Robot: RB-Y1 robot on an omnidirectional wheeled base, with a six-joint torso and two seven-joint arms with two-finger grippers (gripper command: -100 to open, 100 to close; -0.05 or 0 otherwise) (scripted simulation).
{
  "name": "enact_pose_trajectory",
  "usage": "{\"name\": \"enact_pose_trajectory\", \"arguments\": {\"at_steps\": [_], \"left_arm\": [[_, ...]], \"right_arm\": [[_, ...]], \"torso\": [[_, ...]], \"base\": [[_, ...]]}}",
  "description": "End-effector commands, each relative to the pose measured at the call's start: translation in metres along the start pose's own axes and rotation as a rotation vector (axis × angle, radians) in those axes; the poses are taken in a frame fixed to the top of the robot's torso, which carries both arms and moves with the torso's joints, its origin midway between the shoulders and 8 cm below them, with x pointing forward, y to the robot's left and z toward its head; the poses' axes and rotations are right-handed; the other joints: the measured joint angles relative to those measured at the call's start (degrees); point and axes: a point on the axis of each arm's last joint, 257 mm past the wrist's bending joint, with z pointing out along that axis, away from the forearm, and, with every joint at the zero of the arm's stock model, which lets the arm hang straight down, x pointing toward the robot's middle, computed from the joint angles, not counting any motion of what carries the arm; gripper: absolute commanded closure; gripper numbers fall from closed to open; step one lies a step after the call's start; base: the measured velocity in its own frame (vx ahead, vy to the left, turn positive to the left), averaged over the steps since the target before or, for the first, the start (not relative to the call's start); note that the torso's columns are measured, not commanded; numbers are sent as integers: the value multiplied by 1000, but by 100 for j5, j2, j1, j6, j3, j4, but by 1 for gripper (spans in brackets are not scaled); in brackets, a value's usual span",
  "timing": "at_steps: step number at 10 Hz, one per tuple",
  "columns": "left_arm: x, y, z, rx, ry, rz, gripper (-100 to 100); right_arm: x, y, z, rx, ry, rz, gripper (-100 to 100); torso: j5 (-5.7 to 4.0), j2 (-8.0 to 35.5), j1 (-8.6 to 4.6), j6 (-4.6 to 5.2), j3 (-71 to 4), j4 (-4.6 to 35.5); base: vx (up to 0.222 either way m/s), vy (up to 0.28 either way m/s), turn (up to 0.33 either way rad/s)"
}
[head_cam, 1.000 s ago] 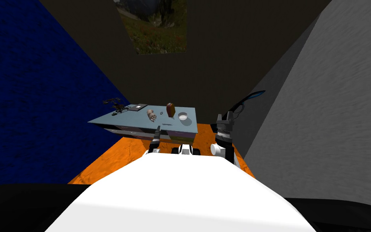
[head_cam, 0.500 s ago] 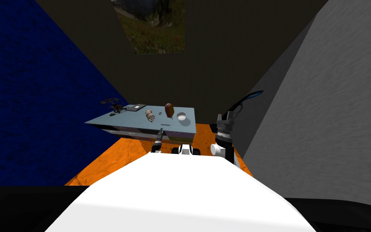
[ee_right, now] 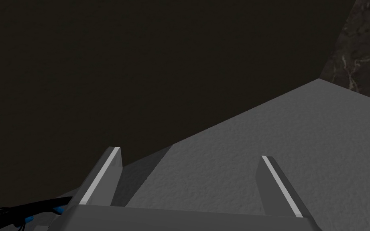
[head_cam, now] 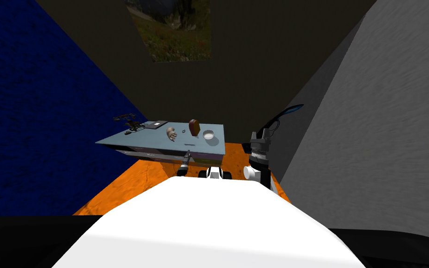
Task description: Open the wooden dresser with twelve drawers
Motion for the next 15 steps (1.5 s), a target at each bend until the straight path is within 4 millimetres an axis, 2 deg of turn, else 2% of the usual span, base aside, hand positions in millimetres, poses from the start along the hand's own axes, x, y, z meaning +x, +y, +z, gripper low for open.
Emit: {"name": "enact_pose_trajectory", "arguments": {"at_steps": [1, 2, 4, 5, 6, 11, 12, 13, 15], "left_arm": [[20, 11, -6, -20, 31, -5, -100], [21, 16, -9, -32, 34, -5, -100], [40, 23, -15, -48, 62, -13, -100], [40, 27, -18, -58, 64, -13, -100], [50, 31, -22, -69, 78, -18, -100], [68, 37, -29, -87, 101, -31, -100], [77, 39, -33, -94, 110, -41, -100], [97, 39, -38, -103, 123, -67, -100], [97, 38, -37, -100, 122, -67, -100]], "right_arm": [[0, 0, 0, 0, 0, 0, 0], [0, 0, 0, 0, 0, 0, 0], [0, 0, 0, 0, 0, 0, 0], [0, 0, 0, 0, 0, 0, 0], [0, 0, 0, 0, 0, 0, 0], [0, 0, 0, 0, 0, 0, 0], [0, 0, 0, 0, 0, 0, 0], [0, 0, 0, 0, 0, 0, 0], [0, 0, 0, 0, 0, 0, 0]], "torso": [[0, -2, -5, 0, -1, -1], [-3, -6, -16, 0, -3, -2], [-3, -2, -13, 0, -1, -1], [-3, -5, -13, 0, -2, -1], [-2, -2, -7, 0, -1, -1], [-2, -3, -11, 0, -2, -1], [-3, -3, -11, 0, -2, -1], [-3, -4, -13, 0, -2, -1], [-3, -3, -11, 1, -2, -1]], "base": [[23, -45, -16], [18, -44, -6], [23, -47, -12], [21, -39, -4], [13, -39, -9], [9, -22, -5], [13, -26, -7], [19, -43, -17], [12, -24, -1]]}}
